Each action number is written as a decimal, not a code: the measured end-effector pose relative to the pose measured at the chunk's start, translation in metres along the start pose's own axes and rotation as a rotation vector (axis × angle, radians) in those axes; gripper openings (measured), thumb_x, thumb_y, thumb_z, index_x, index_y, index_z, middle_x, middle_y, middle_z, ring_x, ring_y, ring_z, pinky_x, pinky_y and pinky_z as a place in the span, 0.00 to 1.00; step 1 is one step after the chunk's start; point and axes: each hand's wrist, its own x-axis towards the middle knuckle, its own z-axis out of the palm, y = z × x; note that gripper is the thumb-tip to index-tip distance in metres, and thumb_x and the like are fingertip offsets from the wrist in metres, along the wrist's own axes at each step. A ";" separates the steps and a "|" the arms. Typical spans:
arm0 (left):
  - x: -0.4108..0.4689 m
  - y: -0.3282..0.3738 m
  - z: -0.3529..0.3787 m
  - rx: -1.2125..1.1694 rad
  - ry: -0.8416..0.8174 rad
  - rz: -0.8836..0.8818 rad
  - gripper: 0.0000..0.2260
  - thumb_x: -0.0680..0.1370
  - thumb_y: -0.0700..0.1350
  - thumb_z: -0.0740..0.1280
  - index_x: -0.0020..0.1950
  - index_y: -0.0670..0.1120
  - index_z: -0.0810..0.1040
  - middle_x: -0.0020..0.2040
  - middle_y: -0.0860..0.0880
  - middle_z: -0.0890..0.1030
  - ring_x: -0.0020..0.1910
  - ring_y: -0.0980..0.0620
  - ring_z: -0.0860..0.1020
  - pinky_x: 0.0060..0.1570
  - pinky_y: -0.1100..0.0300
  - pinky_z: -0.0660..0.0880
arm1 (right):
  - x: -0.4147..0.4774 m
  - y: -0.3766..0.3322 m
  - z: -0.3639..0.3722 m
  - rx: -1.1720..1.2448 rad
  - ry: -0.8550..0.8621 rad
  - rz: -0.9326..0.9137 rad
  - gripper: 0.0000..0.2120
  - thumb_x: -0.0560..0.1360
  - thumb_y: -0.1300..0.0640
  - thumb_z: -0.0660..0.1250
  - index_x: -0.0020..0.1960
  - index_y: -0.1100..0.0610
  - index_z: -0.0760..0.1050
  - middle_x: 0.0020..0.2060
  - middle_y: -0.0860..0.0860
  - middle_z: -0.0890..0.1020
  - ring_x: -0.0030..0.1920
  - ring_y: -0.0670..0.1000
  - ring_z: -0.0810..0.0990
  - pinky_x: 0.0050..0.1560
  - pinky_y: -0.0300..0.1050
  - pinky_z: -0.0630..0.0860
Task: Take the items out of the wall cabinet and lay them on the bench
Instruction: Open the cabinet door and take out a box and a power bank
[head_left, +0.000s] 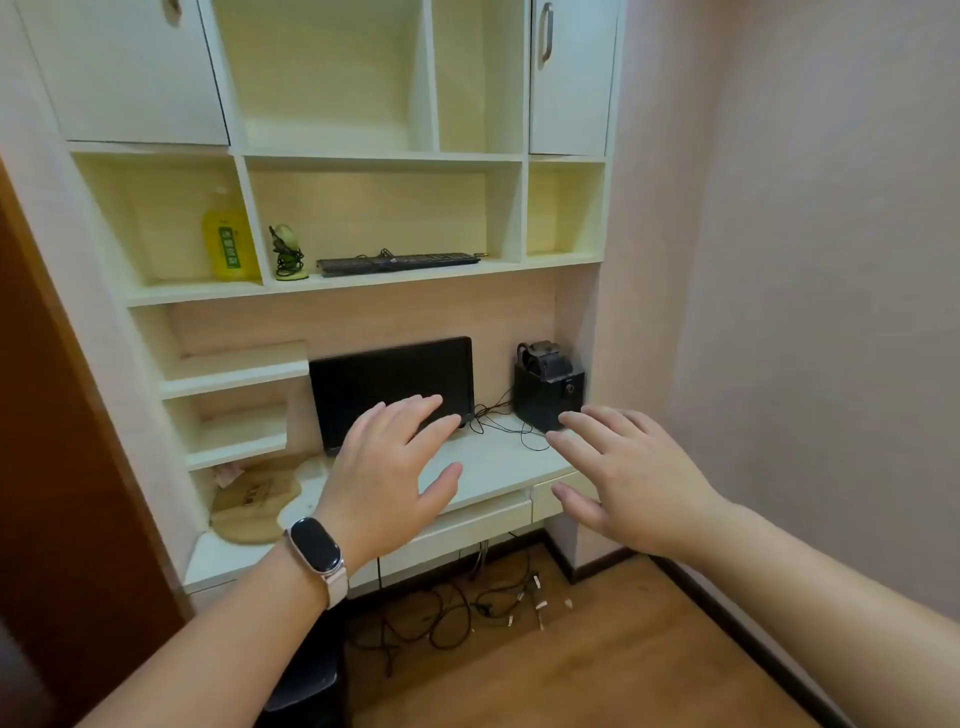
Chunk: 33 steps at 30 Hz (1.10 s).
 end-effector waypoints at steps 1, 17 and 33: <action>0.002 -0.001 0.004 -0.003 -0.007 0.013 0.22 0.77 0.58 0.58 0.67 0.50 0.75 0.68 0.49 0.75 0.68 0.49 0.70 0.69 0.48 0.61 | 0.002 0.001 0.002 -0.008 -0.022 -0.012 0.25 0.78 0.38 0.55 0.66 0.51 0.74 0.64 0.51 0.79 0.66 0.55 0.75 0.65 0.53 0.71; 0.114 0.037 0.117 0.053 -0.061 0.029 0.21 0.77 0.57 0.59 0.66 0.51 0.75 0.67 0.49 0.76 0.67 0.49 0.72 0.69 0.48 0.62 | 0.028 0.141 0.090 0.055 0.015 0.020 0.26 0.77 0.38 0.56 0.67 0.51 0.74 0.64 0.51 0.79 0.65 0.55 0.75 0.64 0.53 0.72; 0.267 0.084 0.205 0.123 0.049 0.045 0.19 0.75 0.55 0.64 0.63 0.48 0.78 0.64 0.48 0.78 0.64 0.46 0.74 0.66 0.48 0.67 | 0.095 0.322 0.139 0.045 0.152 -0.088 0.26 0.75 0.41 0.58 0.65 0.55 0.77 0.61 0.53 0.80 0.63 0.57 0.76 0.61 0.54 0.73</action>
